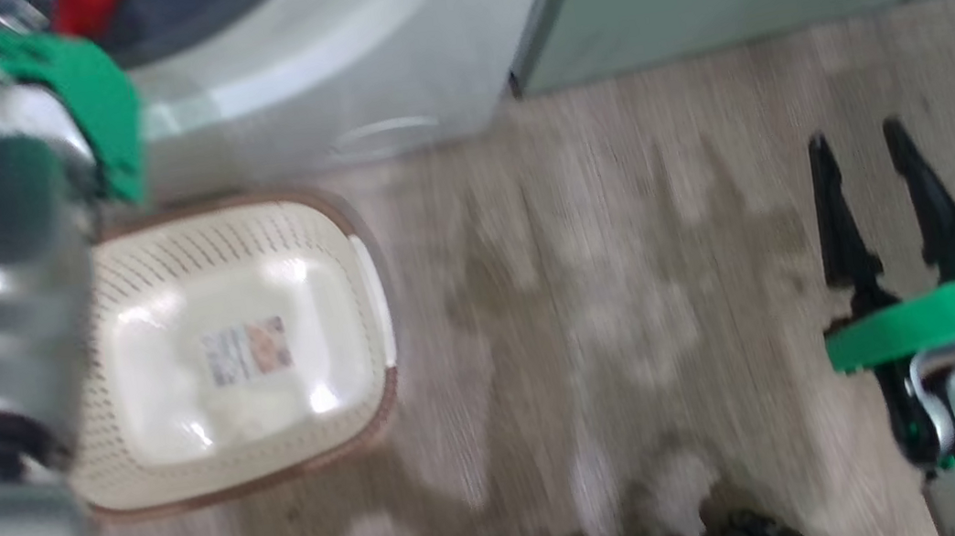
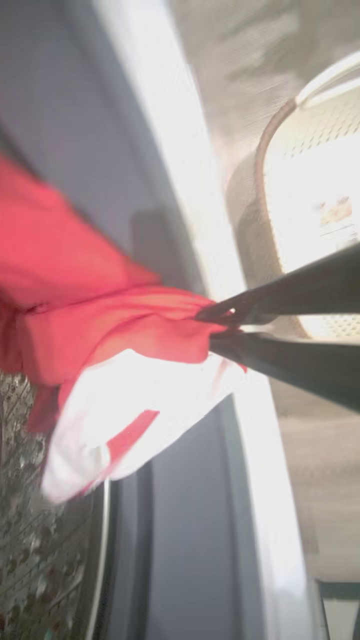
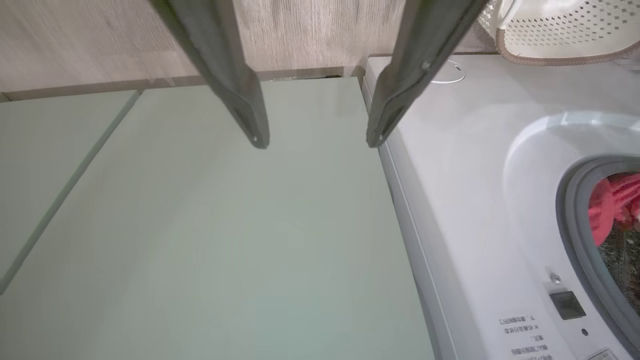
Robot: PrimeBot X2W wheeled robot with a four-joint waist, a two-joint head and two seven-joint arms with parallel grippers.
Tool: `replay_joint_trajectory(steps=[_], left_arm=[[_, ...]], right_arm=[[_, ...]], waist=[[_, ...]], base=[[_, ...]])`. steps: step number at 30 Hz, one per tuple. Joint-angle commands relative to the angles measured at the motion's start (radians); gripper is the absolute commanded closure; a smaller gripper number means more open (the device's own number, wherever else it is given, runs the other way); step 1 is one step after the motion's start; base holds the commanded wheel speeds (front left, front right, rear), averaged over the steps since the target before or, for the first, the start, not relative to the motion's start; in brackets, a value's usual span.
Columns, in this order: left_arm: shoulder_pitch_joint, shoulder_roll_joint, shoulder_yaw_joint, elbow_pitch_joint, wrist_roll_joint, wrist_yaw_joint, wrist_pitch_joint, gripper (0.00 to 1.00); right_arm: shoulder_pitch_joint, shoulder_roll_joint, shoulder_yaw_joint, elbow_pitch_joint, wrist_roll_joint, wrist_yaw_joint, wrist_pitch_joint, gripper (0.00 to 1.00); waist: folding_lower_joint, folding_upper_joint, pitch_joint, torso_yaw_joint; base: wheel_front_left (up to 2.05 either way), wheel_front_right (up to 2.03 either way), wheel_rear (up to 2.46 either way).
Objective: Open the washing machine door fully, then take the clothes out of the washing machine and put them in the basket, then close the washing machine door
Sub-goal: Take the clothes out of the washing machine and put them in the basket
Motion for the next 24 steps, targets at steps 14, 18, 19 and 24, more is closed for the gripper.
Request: replay_joint_trajectory(steps=[14,18,19,24], left_arm=[[0.358,-0.069,0.020,-0.014,-0.095,-0.121,-0.131,1.00],[0.458,-0.090,0.008,-0.013,-0.118,-0.151,-0.145,1.00],[0.481,-0.093,0.004,-0.013,-0.123,-0.157,-0.143,1.00],[0.577,-0.101,-0.019,-0.012,-0.158,-0.175,-0.122,1.00]], right_arm=[[0.161,-0.039,0.008,0.009,-0.002,-0.001,-0.006,0.00],[0.182,-0.040,0.008,0.012,0.000,-0.001,-0.006,0.00],[0.184,-0.040,0.009,0.012,0.000,-0.001,-0.006,0.00],[0.194,-0.045,0.012,0.011,0.003,-0.001,-0.006,0.00]], waist=[[-0.0001,-0.0001,-0.315,0.147],[-0.0001,-0.0001,-0.346,0.167],[-0.0001,-0.0001,-0.349,0.170],[-0.0001,-0.0001,-0.358,0.177]], base=[[0.00,0.00,0.00],[0.00,0.00,0.00],[0.00,0.00,0.00],[0.00,0.00,0.00]])
